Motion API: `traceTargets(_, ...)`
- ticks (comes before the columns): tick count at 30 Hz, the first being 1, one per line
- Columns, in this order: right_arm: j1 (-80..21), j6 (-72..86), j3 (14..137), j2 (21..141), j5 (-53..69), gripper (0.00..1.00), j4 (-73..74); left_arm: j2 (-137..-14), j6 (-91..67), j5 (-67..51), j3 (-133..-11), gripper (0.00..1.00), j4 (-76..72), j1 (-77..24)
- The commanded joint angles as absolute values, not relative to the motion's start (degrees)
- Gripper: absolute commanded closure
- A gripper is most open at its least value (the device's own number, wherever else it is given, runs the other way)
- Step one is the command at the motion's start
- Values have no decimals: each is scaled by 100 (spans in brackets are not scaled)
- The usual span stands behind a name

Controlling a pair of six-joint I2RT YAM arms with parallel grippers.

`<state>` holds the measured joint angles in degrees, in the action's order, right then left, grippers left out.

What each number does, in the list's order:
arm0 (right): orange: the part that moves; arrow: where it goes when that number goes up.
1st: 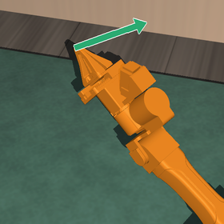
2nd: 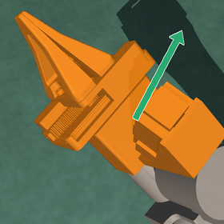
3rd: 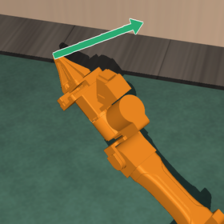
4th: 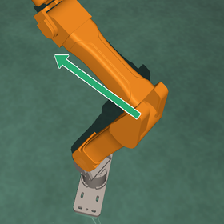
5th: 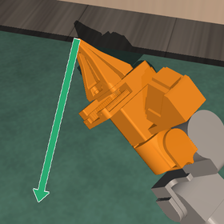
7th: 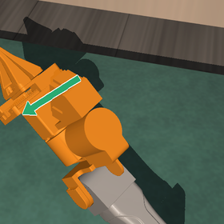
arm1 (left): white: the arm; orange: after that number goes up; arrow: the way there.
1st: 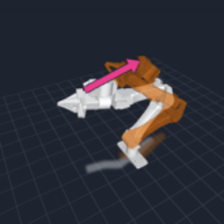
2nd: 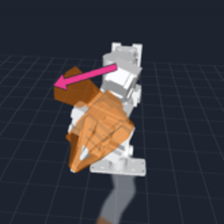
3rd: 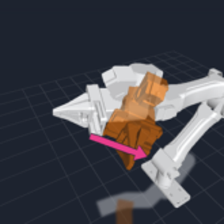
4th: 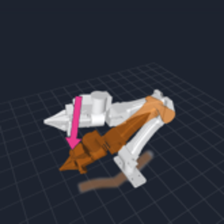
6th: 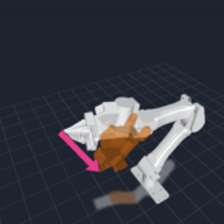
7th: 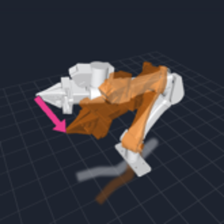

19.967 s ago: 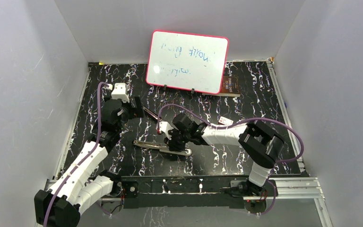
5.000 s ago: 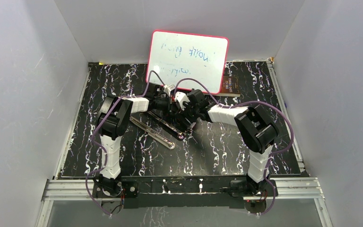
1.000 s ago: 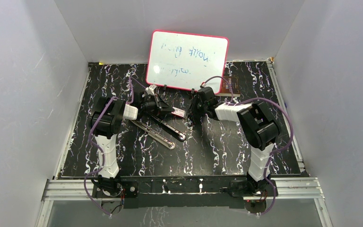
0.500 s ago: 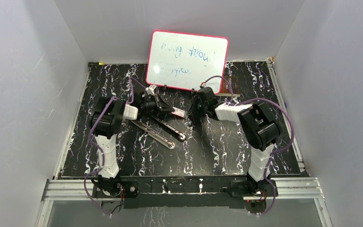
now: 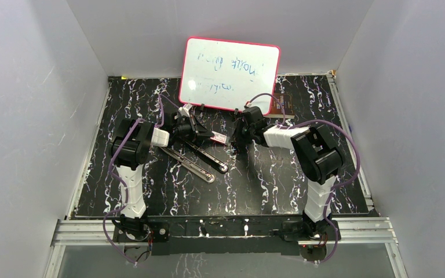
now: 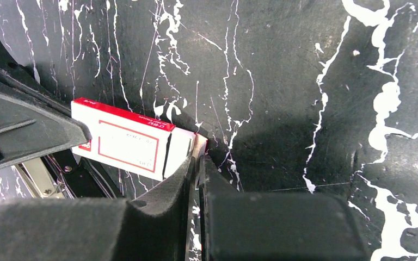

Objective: Load the staples into the stapler
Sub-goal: Open the staple box at the center of the board.

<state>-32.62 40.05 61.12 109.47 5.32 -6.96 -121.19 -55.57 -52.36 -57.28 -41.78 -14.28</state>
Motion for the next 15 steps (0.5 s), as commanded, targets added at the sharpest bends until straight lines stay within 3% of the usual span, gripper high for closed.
traceTargets(1, -3263, 3850, 6222, 11203, 620, 84, -185, -11930, -5489, -5370, -5747, 100, -4144, -1481)
traceTargets(5, -3268, 3847, 6215, 11223, 639, 86, -195, -11927, -5493, -5365, -5756, 100, -4142, -1481)
traceTargets(9, -3268, 3814, 6184, 11210, 586, 100, -224, -11922, -5496, -5370, -5774, 100, -4126, -1478)
traceTargets(15, -3209, 3524, 6134, 11088, 123, 100, 56, -11956, -5532, -5421, -5930, 100, -4096, -1472)
